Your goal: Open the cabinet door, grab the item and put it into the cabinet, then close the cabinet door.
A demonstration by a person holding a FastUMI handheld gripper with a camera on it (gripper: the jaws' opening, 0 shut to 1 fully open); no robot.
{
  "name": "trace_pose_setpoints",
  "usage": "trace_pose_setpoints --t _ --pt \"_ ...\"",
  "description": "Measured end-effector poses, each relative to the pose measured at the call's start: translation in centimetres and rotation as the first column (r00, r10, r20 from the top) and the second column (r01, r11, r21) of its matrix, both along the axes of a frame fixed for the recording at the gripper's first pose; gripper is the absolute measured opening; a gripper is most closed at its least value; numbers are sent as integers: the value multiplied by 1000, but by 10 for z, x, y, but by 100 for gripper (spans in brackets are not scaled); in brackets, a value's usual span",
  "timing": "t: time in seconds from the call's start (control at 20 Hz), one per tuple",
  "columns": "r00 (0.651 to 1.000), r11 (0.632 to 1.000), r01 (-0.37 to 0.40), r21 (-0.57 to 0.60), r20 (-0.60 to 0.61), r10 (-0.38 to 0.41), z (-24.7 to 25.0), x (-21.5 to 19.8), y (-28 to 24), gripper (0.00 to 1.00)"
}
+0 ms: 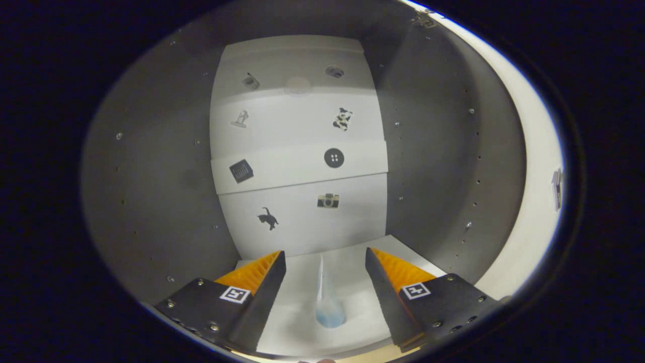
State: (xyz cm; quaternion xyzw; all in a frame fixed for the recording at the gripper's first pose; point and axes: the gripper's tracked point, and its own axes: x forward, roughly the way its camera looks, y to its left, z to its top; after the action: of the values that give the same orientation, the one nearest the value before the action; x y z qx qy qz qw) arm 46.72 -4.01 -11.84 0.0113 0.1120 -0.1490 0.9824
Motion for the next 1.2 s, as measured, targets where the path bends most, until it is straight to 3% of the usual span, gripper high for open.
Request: trace_pose_setpoints --t 0.5,1.2 --pt "985 998 -44 -39 168 50 64 -43 9 93" --pt "987 979 50 -199 162 -18 103 -205 -8 93"
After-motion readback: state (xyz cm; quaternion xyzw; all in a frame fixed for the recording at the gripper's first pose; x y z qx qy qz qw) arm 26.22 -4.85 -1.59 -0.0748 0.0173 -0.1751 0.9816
